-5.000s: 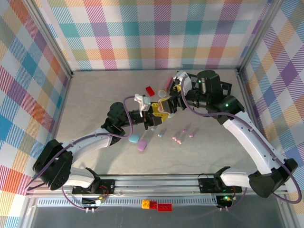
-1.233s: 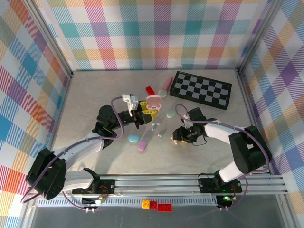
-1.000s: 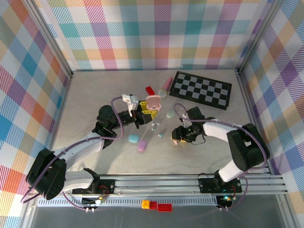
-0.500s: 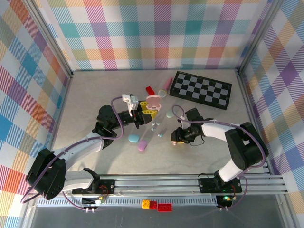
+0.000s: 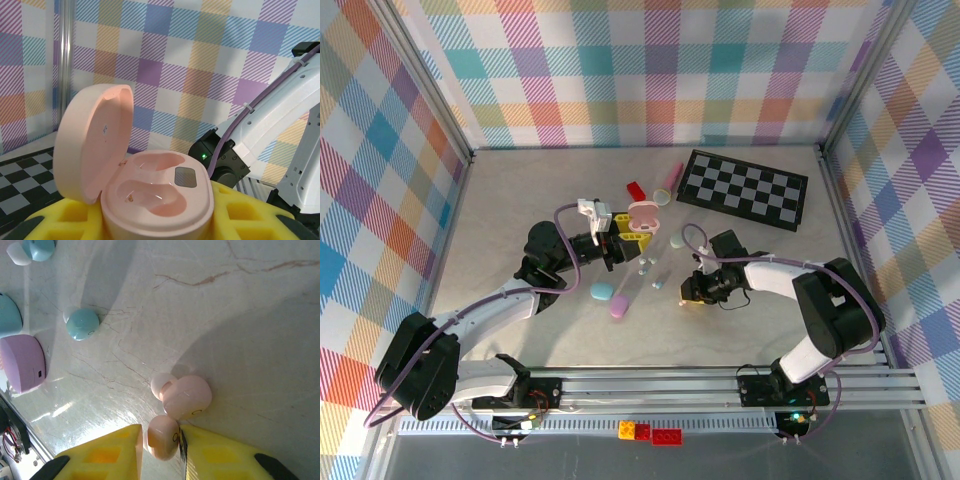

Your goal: Insert the wireless bluetooth earbuds into the charging case

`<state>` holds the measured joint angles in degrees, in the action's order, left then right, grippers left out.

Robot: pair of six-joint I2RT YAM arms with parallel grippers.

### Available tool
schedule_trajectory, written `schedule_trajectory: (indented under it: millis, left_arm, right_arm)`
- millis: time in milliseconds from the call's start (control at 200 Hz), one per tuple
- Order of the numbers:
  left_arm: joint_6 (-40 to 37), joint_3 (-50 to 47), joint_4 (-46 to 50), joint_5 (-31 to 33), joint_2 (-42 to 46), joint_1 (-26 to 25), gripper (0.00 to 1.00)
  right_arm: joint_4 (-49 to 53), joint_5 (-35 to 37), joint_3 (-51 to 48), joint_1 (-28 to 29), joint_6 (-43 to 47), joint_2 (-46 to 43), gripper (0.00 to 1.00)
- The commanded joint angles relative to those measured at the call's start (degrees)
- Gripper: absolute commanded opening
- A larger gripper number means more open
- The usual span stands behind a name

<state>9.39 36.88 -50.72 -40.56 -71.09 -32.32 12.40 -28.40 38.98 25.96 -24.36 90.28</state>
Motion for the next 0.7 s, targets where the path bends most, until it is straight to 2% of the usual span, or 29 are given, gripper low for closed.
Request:
schedule_trajectory:
  millis: [0,145,395,695]
  left_arm:
    - [-0.2,0.12,-1.49,-1.03,0.11,0.86,0.34]
    - [-0.25,0.1,-1.52,-1.09,0.07,0.86,0.34]
    - [-0.52,-0.28,-1.58,-0.91,0.29,0.85,0.34]
    - [-2.32,-1.44,0.23,0.38,1.68,0.85,0.34]
  right_arm:
    - [-1.23,-1.83,-0.66,0.41,-0.5,0.58,0.26]
    - [-0.72,-1.21,-0.09,0.82,-0.57,1.25,0.26]
    - [4.99,5.55,2.79,4.05,1.4,3.11,0.26]
    - [11.23,13.38,5.81,6.19,0.24,1.3,0.19]
